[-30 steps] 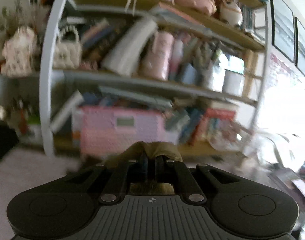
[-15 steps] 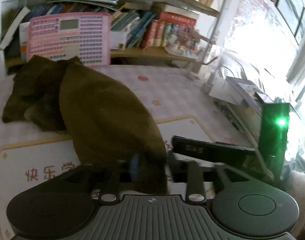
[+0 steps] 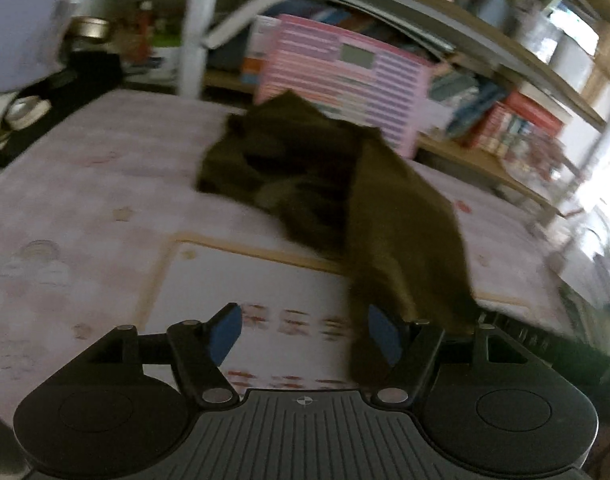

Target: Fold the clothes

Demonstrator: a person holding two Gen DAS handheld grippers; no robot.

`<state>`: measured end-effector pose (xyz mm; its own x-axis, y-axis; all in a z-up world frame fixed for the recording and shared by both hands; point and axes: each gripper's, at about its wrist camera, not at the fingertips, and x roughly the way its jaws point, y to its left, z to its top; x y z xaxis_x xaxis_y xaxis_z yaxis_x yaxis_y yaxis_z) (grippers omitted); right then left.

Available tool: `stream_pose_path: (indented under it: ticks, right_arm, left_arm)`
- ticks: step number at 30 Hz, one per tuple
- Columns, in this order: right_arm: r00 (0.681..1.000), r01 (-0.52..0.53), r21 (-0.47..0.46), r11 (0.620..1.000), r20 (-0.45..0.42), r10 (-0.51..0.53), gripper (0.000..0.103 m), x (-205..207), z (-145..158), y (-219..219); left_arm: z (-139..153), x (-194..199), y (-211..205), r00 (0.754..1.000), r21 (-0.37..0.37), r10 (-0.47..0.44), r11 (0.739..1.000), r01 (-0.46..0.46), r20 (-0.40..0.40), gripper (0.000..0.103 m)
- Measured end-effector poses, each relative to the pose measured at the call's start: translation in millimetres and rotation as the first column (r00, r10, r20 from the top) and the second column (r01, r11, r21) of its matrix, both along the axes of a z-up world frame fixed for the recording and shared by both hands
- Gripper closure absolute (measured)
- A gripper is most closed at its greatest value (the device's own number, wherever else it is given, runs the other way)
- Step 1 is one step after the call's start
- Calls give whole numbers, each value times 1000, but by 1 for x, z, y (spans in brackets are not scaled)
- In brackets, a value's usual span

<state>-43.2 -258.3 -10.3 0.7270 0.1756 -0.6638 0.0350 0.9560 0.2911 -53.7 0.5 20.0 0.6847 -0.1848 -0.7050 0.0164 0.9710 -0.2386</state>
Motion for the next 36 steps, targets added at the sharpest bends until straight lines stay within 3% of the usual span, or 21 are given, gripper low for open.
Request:
stream_pose_path:
  ticks: [6,7,8,10,12,18,21,24,27,29,32,34,36]
  right_arm:
    - [988,-124,-61,990,-104,117,7,15,-16,44]
    - [986,-131,-65,989,-111,124,20,17,-16,49]
    - [984,-139,-70,988,-119,130,49,19,-17,54]
    - [977,-165,-34,986,-139,159,84,24,-17,63]
    - [968,-198,25,980,-153,200,96,30,-14,74]
    - [929,-361,200,911,-7,369,98,37,50,134]
    - [889,-456,311,834,130,438,98,43,101,166]
    - [854,-520,405,752,283,438,98,51,151,180]
    - [850,-508,485,712,412,327,98,56,200,166]
    - [859,-470,546,694,464,217,98,53,217,139]
    - [876,-337,598,727,483,9,98,28,222,75]
    - [904,-135,657,742,388,-179,98,9,197,33]
    - [886,122,701,702,241,-395,98,-16,162,-17]
  left_arm:
    - [-1,0,29,999,-10,44,999,-44,0,31]
    - [-2,0,35,999,-13,47,999,-47,-1,31]
    - [-3,0,40,999,-15,50,999,-50,-3,31]
    - [-4,0,57,998,-24,64,998,-64,-2,31]
    - [-4,0,76,996,-36,85,996,-85,1,31]
    - [-4,2,137,985,-93,170,981,-168,17,31]
    - [-5,3,164,977,-125,211,970,-207,21,31]
    - [-7,4,191,968,-157,251,957,-244,24,31]
    - [-8,5,217,957,-189,291,941,-281,25,31]
    - [-9,6,235,948,-210,317,929,-305,25,31]
    - [-13,15,232,960,-220,278,938,-266,24,31]
    - [-16,20,227,968,-221,249,946,-239,20,31]
    - [-19,26,221,974,-219,224,952,-215,17,31]
